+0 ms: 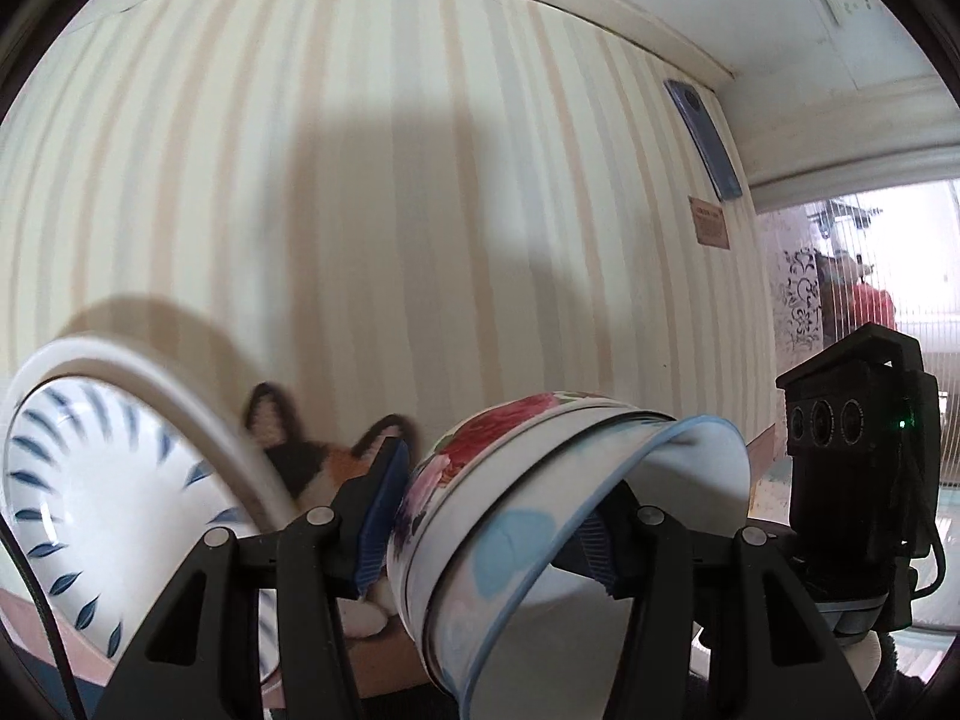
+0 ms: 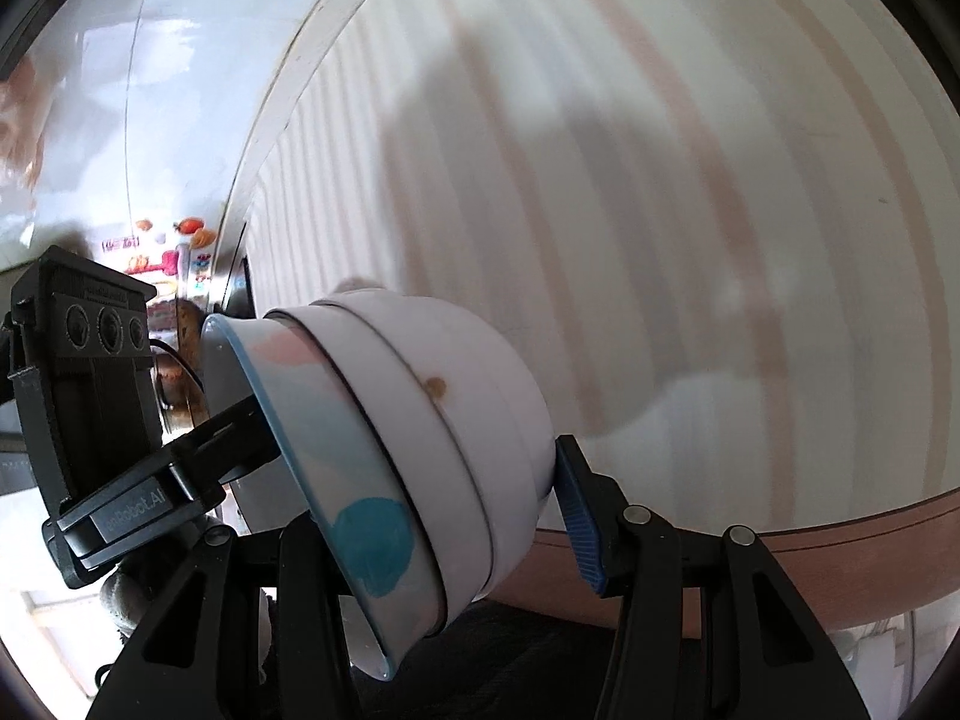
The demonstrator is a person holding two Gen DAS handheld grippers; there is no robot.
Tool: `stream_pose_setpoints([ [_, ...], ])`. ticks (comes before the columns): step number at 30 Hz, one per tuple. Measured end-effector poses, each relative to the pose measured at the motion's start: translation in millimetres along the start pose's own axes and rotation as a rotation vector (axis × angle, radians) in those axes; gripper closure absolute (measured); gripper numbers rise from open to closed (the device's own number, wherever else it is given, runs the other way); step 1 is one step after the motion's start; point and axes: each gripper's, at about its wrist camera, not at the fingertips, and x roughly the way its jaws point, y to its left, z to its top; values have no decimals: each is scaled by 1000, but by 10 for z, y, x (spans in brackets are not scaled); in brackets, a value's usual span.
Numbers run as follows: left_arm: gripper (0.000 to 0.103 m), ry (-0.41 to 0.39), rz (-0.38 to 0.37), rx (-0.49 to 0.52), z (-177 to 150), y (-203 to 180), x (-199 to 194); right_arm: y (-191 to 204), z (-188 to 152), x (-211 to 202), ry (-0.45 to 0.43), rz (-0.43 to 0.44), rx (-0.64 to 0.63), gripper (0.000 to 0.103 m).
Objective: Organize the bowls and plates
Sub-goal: 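Carry the bowl stack onto the plates on the cat placemat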
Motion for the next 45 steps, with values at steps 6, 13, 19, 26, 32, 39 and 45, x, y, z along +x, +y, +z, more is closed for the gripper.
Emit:
stream_pose_setpoints([
  [6,53,-25,-4,-49,-136,397,-264,421,-156,279,38,12,-32,51],
  [13,53,-42,9,-116,-280,1000,-526,953,-239,821,73,25,-57,51],
  [19,53,-40,19,-159,-337,1439,-598,1262,-274,1244,101,15,-76,51],
  [26,53,-39,19,-177,-303,1678,-540,1408,-242,1527,104,-21,-83,51],
  [32,53,-39,1,-163,-251,1755,-559,1480,-205,1568,79,-38,-85,51],
  [39,53,-36,-7,-139,-240,1836,-598,1452,-204,1533,63,-59,-91,51],
  [45,54,-49,31,-102,-256,1766,-610,1449,-247,1541,59,-80,-94,51],
])
